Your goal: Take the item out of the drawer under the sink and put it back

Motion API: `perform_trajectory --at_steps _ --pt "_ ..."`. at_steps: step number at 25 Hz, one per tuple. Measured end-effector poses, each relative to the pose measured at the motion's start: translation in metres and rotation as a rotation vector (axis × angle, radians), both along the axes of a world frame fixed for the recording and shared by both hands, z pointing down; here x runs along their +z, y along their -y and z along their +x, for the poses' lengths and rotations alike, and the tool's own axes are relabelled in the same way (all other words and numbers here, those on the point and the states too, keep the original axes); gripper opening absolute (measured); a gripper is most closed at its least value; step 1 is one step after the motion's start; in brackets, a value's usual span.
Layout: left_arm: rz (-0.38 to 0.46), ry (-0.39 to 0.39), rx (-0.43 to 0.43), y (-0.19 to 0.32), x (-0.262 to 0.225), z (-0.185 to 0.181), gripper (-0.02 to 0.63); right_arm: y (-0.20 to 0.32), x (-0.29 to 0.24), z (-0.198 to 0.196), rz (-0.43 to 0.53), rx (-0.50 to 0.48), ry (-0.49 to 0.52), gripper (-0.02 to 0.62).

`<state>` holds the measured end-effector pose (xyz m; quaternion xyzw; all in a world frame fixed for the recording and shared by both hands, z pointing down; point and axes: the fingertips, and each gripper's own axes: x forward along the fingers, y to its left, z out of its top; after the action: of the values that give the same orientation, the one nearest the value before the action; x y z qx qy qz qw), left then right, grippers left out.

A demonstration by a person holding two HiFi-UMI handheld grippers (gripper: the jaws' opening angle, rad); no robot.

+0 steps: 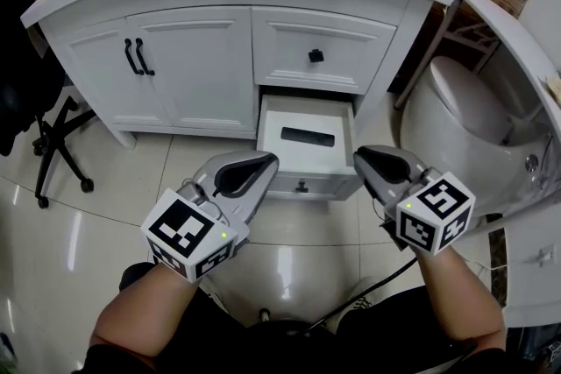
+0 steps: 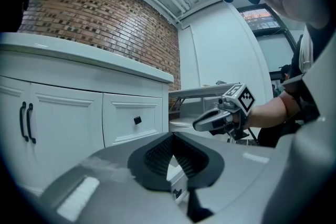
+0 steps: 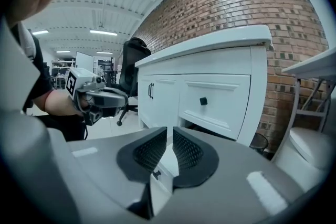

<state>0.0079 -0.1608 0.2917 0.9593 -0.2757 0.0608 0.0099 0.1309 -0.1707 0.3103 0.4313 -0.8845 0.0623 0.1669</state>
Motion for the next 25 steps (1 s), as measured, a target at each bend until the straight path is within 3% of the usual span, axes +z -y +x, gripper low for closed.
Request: perform_trajectory --at_steps 9,14,22,25 --pt "-0.005 -0.002 -0.009 0.006 0.004 -0.005 0.006 0.064 0.006 -0.016 -0.024 -0.13 -0.181 0.107" --pt "-0.009 0.004 -0.012 0.007 0.006 -0.005 0.005 0.116 0.028 -0.008 0.014 -0.18 -0.412 0.151" --pt "-0.018 0.009 -0.037 0.012 0.006 -0.011 0.006 0.162 0.092 -0.001 -0.088 -0.343 -0.575 0.161" --pt "-0.027 -0.005 -0.038 0.015 0.005 -0.011 0.006 0.175 0.124 -0.007 -0.153 -0.369 -0.577 0.18"
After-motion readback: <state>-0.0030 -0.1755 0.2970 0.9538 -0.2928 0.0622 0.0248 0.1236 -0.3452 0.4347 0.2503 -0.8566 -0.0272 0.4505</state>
